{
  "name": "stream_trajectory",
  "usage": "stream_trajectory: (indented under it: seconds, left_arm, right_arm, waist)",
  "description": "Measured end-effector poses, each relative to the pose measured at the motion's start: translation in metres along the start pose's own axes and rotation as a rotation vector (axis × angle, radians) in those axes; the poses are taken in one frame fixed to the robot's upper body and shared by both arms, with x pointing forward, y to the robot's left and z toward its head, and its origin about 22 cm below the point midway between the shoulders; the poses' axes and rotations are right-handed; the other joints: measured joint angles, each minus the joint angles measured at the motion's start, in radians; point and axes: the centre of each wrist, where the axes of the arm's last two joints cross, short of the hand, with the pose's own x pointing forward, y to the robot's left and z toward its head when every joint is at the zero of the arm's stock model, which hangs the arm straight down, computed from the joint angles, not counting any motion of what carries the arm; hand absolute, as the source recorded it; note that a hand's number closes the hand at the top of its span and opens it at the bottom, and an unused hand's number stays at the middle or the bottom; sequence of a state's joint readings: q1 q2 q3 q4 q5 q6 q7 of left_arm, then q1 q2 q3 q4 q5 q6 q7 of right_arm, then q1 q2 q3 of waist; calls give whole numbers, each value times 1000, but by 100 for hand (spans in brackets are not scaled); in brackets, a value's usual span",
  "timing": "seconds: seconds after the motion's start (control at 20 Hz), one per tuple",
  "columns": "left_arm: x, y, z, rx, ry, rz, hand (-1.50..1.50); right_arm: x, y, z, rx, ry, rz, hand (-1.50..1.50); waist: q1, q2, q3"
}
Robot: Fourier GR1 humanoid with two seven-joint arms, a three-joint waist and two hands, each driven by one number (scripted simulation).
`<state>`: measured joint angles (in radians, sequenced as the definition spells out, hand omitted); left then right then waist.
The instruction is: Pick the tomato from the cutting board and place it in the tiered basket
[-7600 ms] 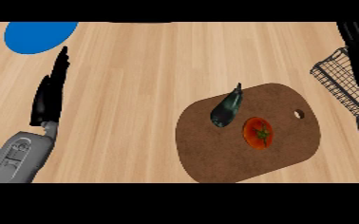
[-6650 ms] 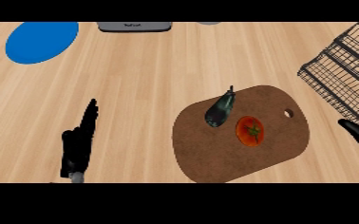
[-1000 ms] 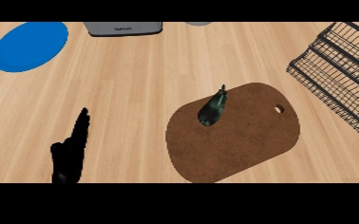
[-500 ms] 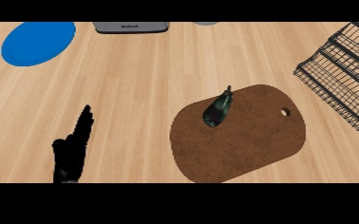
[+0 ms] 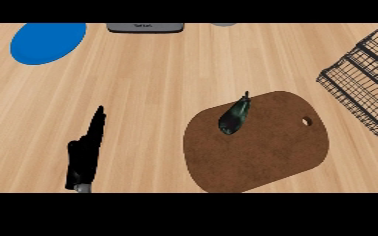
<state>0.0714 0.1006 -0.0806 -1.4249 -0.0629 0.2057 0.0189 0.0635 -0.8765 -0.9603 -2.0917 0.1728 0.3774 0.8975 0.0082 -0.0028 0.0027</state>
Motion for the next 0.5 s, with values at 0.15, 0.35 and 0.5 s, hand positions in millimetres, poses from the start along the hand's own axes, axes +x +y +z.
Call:
stream_trajectory:
  seconds: [0.15,0.35,0.5]
  left_arm:
    - [2,0,1,-7,2,-3,0]
    - [-1,-4,2,-11,-6,-5,0]
    - [0,2,2,-14,-8,-3,0]
  right_arm:
    - [12,8,-17,6,11,5,150]
    - [17,20,-45,33,25,10,150]
    - [20,38,-59,63,19,15,150]
  waist:
    - [6,2,-1]
    - [8,2,0]
    - [8,3,-1]
